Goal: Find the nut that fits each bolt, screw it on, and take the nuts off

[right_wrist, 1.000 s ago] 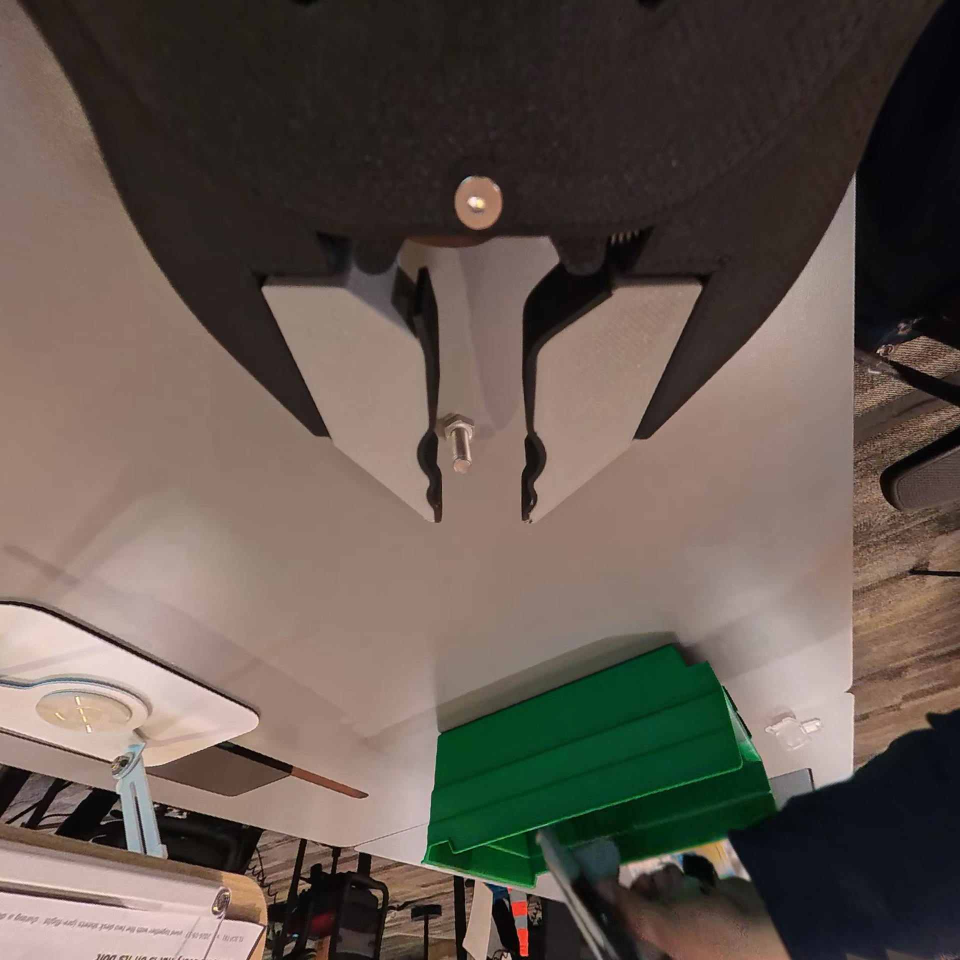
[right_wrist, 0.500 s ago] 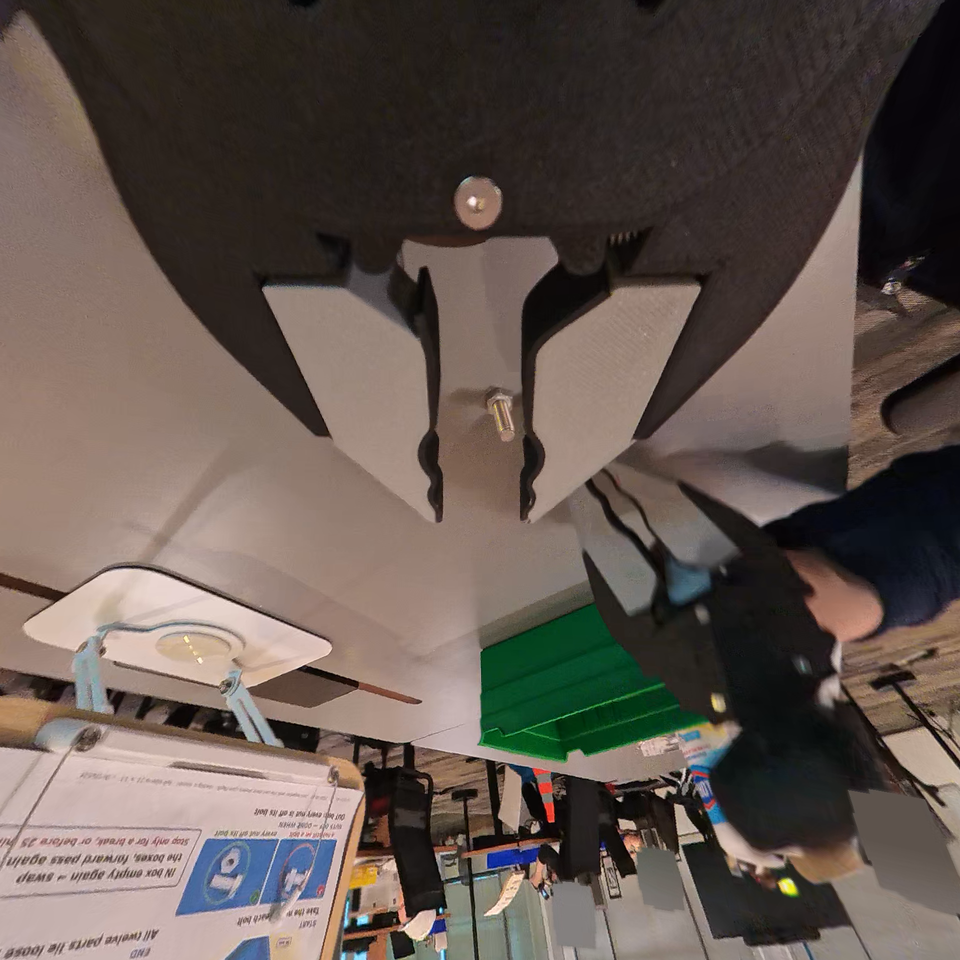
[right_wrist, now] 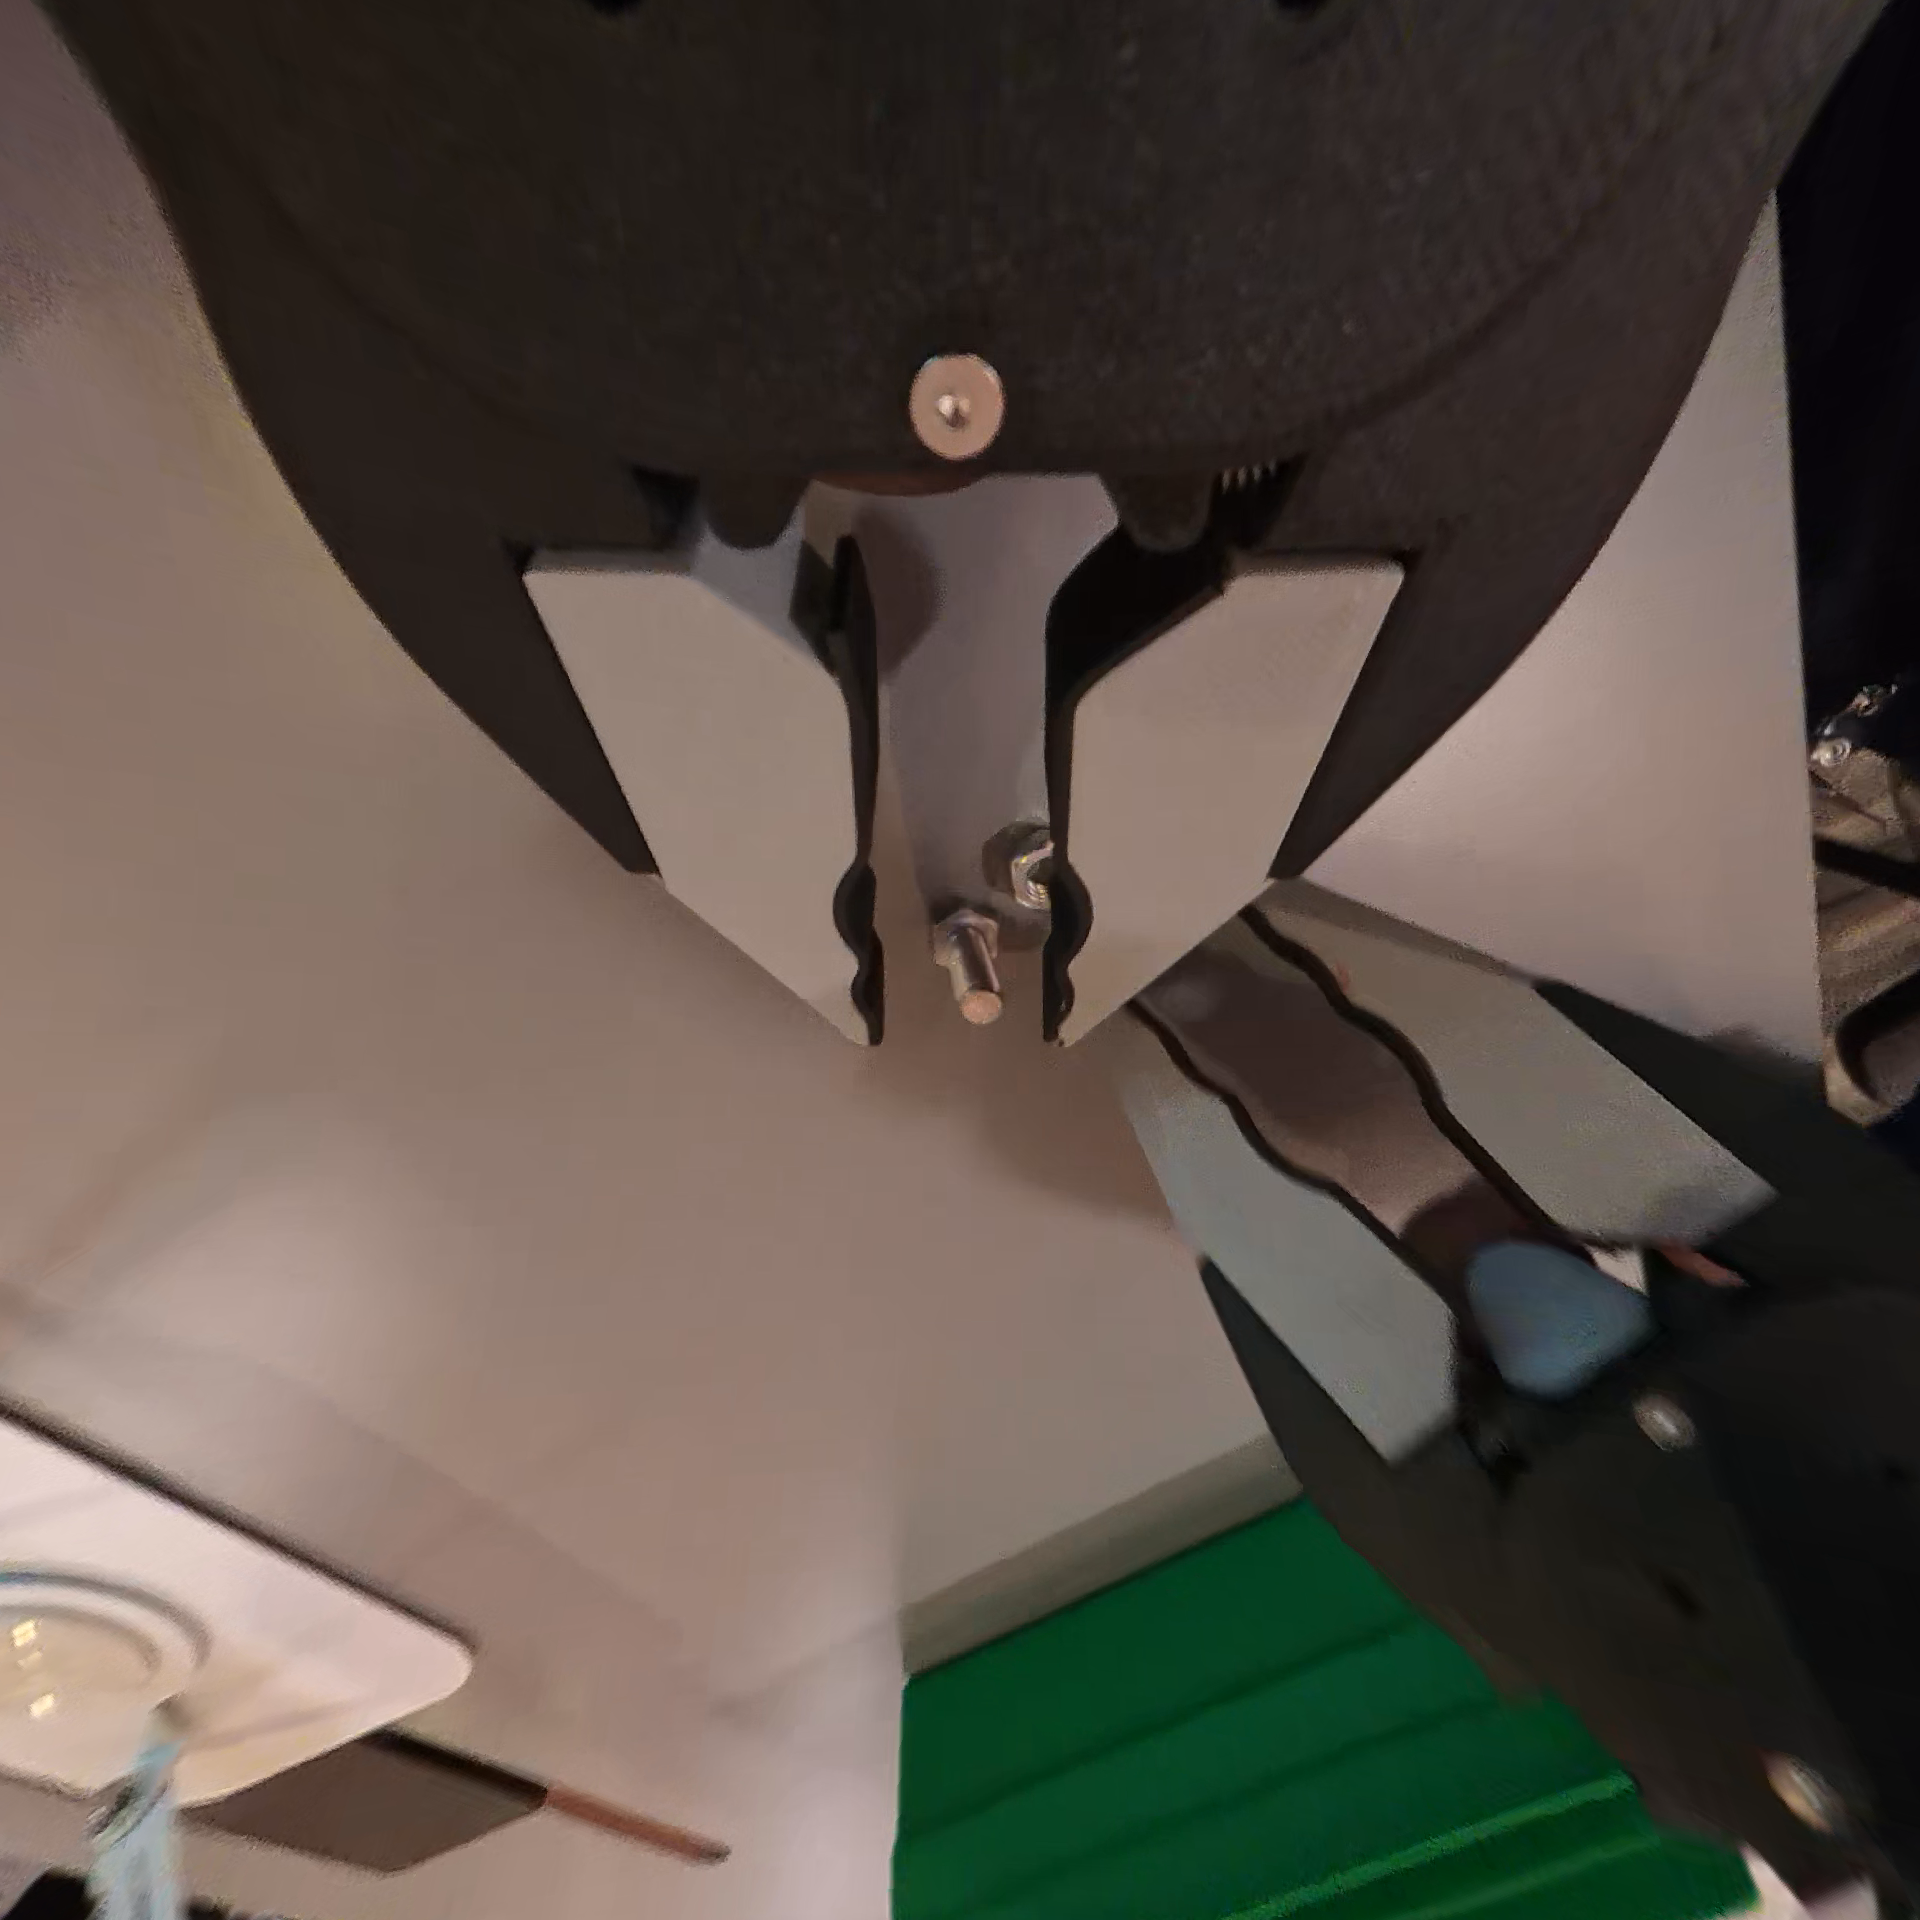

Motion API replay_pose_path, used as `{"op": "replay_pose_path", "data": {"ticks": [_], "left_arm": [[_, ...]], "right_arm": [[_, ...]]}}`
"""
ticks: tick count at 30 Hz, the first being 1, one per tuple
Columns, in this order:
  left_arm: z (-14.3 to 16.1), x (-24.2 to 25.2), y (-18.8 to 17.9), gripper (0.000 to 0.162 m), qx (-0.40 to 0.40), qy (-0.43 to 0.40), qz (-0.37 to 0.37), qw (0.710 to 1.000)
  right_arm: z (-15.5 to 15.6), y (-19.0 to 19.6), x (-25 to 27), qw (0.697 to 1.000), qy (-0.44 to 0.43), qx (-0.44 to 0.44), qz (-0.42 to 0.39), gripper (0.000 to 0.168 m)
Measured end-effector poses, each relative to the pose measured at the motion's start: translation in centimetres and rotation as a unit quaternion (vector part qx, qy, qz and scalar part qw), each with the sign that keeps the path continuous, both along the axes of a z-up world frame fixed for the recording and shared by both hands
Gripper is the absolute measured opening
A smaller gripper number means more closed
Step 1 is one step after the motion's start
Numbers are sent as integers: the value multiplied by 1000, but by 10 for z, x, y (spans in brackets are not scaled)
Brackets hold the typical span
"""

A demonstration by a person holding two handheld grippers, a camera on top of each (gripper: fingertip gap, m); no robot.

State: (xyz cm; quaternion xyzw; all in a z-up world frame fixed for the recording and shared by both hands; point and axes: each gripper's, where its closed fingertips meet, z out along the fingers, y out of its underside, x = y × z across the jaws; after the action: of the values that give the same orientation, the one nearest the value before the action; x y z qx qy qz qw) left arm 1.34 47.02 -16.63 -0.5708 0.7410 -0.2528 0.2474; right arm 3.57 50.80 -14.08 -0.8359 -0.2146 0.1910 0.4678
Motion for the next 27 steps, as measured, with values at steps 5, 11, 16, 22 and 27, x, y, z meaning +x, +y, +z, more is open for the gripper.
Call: {"op": "replay_pose_path", "data": {"ticks": [5, 11, 16, 22, 27], "left_arm": [[13, -33, 26, 27, 13, -30, 60, 998], [0, -36, 42, 33, -24, -64, 99, 993], [6, -30, 33, 10, -24, -99, 78, 992], [13, -23, 20, 29, -76, -127, 63, 987], [27, -16, 9, 40, -202, -158, 56, 965]], "right_arm": [[-20, 7, -8, 998, -53, -32, 3, 10], [23, 6, -49, 998, -10, 20, 53, 7], [31, 8, -74, 997, 7, 28, 78, 7], [37, 8, -66, 996, 45, 46, 63, 6], [42, 4, -67, 994, 67, 57, 68, 6]]}}
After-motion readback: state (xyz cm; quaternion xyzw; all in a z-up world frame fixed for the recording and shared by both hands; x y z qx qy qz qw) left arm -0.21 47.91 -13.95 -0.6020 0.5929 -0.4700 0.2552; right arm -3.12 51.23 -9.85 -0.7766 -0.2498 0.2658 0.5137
